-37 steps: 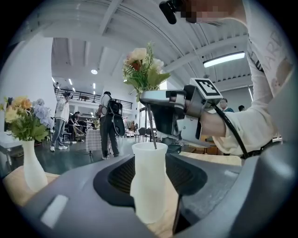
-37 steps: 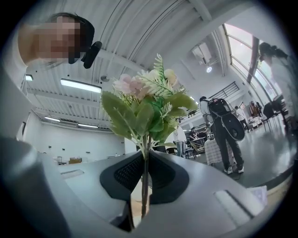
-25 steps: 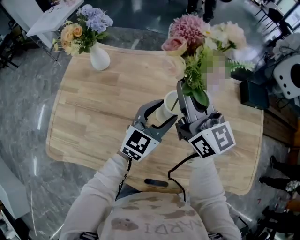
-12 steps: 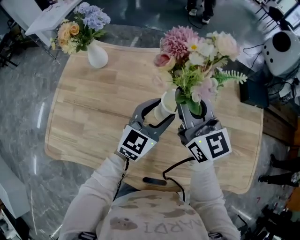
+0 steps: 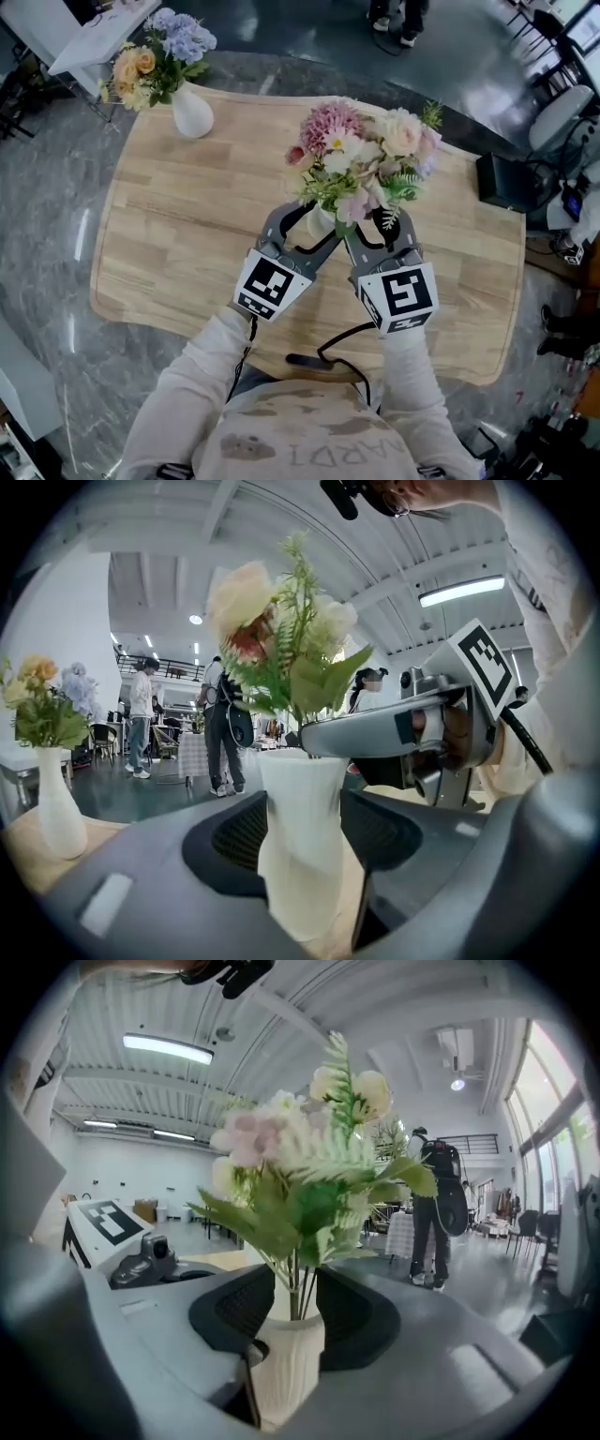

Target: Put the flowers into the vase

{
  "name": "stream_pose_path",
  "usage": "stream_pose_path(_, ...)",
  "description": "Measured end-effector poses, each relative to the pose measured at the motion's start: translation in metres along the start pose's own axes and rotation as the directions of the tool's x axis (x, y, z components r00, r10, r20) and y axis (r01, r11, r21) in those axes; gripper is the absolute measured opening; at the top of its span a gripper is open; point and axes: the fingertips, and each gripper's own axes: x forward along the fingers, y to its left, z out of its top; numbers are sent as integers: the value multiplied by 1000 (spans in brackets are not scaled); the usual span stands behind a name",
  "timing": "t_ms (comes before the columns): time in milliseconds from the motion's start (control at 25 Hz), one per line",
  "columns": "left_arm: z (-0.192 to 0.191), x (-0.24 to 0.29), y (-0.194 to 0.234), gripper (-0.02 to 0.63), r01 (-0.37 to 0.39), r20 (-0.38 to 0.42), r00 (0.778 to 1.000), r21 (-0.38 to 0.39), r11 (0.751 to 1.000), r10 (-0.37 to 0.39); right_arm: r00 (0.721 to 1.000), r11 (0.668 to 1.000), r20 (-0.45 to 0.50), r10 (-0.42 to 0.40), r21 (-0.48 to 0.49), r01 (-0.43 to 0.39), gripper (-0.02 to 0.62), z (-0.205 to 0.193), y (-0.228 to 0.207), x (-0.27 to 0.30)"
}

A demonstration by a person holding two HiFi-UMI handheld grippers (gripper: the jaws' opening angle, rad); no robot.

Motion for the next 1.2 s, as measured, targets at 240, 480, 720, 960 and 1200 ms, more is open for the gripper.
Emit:
stream_pose_path(240,-1,-1,-4,244,9,-4,1000,16,1000,-9,996,997,-72,43,70,-38,210,-9,9,-15)
stream_pose_path(480,-5,-1,-10,229,9,-15,1000,16,1000,-9,992,993,-111,63,103,-51,212,-11,18,-38)
stream_pose_path(720,-6,-5,-9,227,-2,-19,1000,-4,1000,2,991,985,-87,99,152,-85,198,-12,30,-52)
stream_pose_path(960,-4,-22,-18,217,2,-24,1000,32,999,-1,997,972,-10,77,222,-73,138,-7,34,-72)
stream_pose_path(1200,20,-55,-32,119,13,24,1000,45,999,-14,997,972,53,58,225,-69,26,6,44,-89)
